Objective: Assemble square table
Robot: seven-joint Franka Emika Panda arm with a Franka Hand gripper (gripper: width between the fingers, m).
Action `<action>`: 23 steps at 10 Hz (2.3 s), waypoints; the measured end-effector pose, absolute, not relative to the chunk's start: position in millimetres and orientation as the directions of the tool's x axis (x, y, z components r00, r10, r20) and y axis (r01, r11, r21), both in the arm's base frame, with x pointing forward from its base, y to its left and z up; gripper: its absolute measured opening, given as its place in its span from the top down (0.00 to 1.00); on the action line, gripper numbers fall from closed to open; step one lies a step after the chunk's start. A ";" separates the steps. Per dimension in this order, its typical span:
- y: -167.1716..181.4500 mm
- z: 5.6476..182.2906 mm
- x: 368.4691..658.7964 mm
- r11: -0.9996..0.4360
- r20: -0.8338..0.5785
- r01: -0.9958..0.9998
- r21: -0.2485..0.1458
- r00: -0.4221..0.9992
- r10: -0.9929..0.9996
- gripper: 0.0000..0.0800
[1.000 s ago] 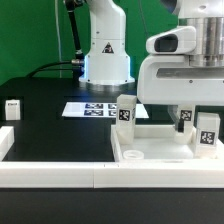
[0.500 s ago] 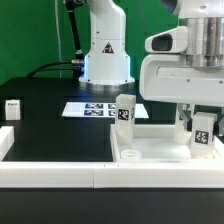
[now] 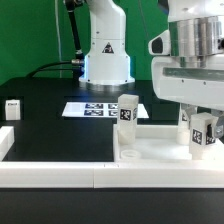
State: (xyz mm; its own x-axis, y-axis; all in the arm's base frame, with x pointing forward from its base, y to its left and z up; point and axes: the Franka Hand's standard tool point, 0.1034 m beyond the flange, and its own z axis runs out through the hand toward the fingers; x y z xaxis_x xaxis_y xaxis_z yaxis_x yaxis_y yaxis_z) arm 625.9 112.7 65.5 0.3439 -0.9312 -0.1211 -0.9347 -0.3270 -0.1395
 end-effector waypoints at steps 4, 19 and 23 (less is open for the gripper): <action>113.5 63.9 628.9 0.095 -0.202 -0.992 -0.085 -0.077 -0.976 0.64; 88.5 124.3 625.5 0.200 -0.237 -0.971 -0.130 -0.165 -0.957 0.19; 88.5 123.8 625.3 0.200 -0.237 -0.971 -0.129 -0.165 -0.957 0.19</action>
Offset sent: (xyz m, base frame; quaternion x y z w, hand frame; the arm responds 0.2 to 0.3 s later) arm 0.0194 -0.0024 -0.0026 0.0773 0.0176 0.2869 0.9547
